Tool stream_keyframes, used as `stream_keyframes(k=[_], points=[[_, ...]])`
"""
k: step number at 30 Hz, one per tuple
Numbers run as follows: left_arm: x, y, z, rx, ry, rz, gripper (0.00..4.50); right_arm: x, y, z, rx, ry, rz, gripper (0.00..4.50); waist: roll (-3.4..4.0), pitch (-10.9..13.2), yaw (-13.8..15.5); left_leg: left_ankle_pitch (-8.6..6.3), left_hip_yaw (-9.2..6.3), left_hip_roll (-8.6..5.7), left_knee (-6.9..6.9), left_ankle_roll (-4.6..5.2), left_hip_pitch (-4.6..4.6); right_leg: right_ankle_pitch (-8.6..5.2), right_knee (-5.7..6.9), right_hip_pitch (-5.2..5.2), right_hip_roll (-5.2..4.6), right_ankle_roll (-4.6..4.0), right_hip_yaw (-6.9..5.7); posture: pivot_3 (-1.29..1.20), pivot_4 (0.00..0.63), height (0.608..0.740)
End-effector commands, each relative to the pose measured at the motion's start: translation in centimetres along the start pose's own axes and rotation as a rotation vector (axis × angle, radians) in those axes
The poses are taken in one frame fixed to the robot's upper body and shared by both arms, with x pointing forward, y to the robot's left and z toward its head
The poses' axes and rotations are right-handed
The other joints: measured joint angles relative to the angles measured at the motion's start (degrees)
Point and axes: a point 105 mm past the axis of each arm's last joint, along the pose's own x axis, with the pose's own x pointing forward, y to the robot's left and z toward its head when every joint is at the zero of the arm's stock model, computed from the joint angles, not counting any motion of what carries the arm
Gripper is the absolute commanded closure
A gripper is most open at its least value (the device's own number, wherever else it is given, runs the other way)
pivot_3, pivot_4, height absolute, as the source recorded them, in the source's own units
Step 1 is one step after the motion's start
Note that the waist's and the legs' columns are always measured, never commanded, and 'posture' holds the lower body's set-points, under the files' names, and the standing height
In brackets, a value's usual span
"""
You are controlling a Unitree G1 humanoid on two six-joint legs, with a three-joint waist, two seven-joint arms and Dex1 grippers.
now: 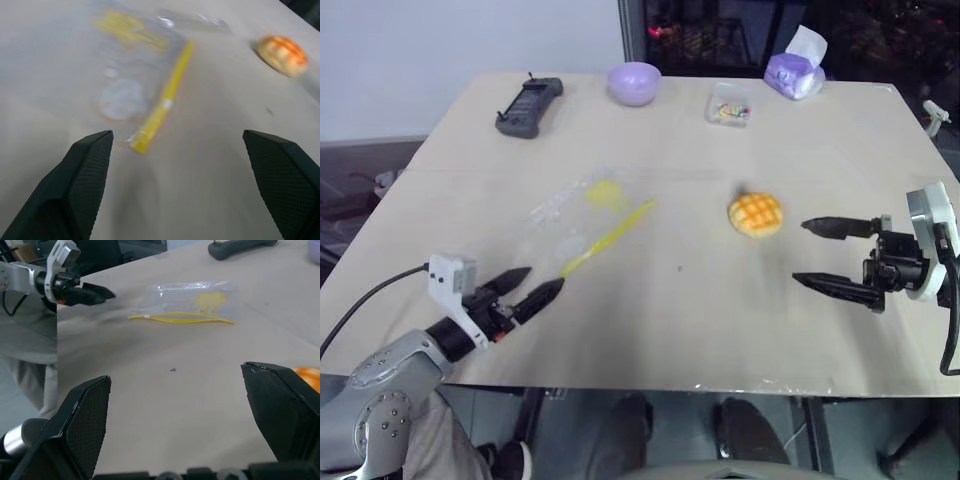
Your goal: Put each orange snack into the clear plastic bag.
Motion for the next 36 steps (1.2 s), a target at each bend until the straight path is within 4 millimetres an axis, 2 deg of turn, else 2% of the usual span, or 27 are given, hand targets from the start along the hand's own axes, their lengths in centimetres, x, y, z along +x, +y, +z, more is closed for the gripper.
stream_keyframes(k=[1,4,11,15,18,21,25,29,30,31,32,34,35,36], points=[[0.3,0.1,0.8,-0.149,-0.071,0.03,0.05,-0.1,0.1,0.4,-0.028,-0.006,0.005,0.0,0.0,-0.01,0.34,0.0,0.0,0.01,0.0,0.0,0.0,0.0,-0.01,0.0,0.0,0.0,0.01,0.0,0.15,0.74],[0.8,0.5,0.6,-0.238,-0.09,0.079,0.05,-0.2,0.0,0.2,-0.026,-0.003,0.003,0.0,-0.02,-0.01,0.43,0.0,-0.02,0.01,0.02,0.0,-0.01,0.0,0.02,0.0,0.01,0.0,-0.01,0.0,0.15,0.74],[5.3,1.6,-2.3,-0.429,0.002,0.196,0.05,-0.3,-0.3,0.0,-0.026,-0.002,-0.011,0.0,-0.04,-0.03,0.88,0.0,-0.08,-0.07,0.12,0.0,-0.04,0.01,0.04,0.03,0.0,0.01,-0.07,0.0,0.15,0.74],[5.1,2.0,-1.8,-0.427,0.02,0.233,0.05,-0.7,-0.3,-0.2,-0.033,0.006,-0.033,0.0,0.02,-0.08,0.69,0.0,-0.09,-0.08,0.15,0.0,0.0,0.01,0.06,0.08,0.0,0.01,-0.07,0.0,0.15,0.74],[4.6,3.2,-2.2,-0.419,0.059,0.304,0.05,-0.8,-0.3,-0.4,-0.03,0.007,-0.045,0.0,0.05,-0.09,0.52,0.0,-0.08,-0.07,0.14,-0.01,0.03,0.01,0.07,0.08,0.02,0.01,-0.05,0.0,0.15,0.74],[4.9,3.4,-2.4,-0.432,0.072,0.319,0.05,-0.7,-0.2,-0.5,-0.031,0.008,-0.047,0.0,0.18,-0.17,0.46,0.0,-0.03,-0.07,0.13,-0.01,0.09,0.01,0.09,0.09,0.02,0.01,-0.01,0.0,0.15,0.74],[7.8,2.3,-2.5,-0.47,0.065,0.271,0.05,-0.6,-0.3,-0.4,-0.038,0.002,-0.054,0.0,0.39,-0.31,0.65,0.01,-0.06,-0.07,0.14,-0.01,0.12,0.02,0.14,0.12,0.04,0.0,-0.04,0.0,0.15,0.74],[9.9,0.8,-2.4,-0.494,0.062,0.221,1.16,-0.6,-0.4,-0.4,-0.043,0.005,-0.06,0.0,0.53,-0.41,1.03,0.01,-0.14,-0.14,0.24,-0.01,0.1,0.04,0.11,0.23,0.02,0.01,-0.1,0.0,0.15,0.74],[10.1,0.7,-2.5,-0.492,0.067,0.22,1.7,-0.7,-0.4,-0.4,-0.044,0.004,-0.061,0.0,0.54,-0.41,1.03,0.01,-0.14,-0.15,0.25,-0.01,0.08,0.05,0.09,0.24,0.01,0.02,-0.1,0.0,0.15,0.74],[10.3,0.7,-2.6,-0.49,0.072,0.223,2.04,-0.7,-0.4,-0.4,-0.045,0.003,-0.063,0.0,0.53,-0.41,1.03,0.01,-0.13,-0.17,0.26,-0.01,0.06,0.05,0.07,0.24,-0.01,0.03,-0.09,0.0,0.15,0.74],[10.4,0.8,-2.7,-0.489,0.075,0.225,2.71,-0.7,-0.4,-0.4,-0.046,0.002,-0.064,0.0,0.53,-0.41,1.02,0.01,-0.14,-0.18,0.26,-0.01,0.03,0.05,0.04,0.24,-0.02,0.04,-0.09,0.0,0.15,0.74],[10.5,1.0,-2.7,-0.475,0.086,0.239,3.42,-0.7,-0.4,-0.4,-0.047,0.002,-0.066,0.0,0.53,-0.41,1.08,0.01,-0.14,-0.18,0.26,-0.01,0.03,0.05,0.04,0.23,-0.02,0.04,-0.09,0.0,0.15,0.74],[10.5,1.0,-2.8,-0.468,0.091,0.242,3.93,-0.7,-0.4,-0.4,-0.048,0.001,-0.067,0.0,0.53,-0.41,1.09,0.01,-0.16,-0.18,0.26,-0.01,0.03,0.05,0.04,0.23,-0.02,0.04,-0.12,0.0,0.15,0.74],[10.5,1.1,-2.8,-0.461,0.094,0.244,4.1,-0.6,-0.4,-0.4,-0.048,0.001,-0.067,0.0,0.53,-0.41,1.09,0.01,-0.17,-0.18,0.26,-0.01,0.02,0.05,0.04,0.23,-0.02,0.04,-0.13,0.0,0.15,0.74]])
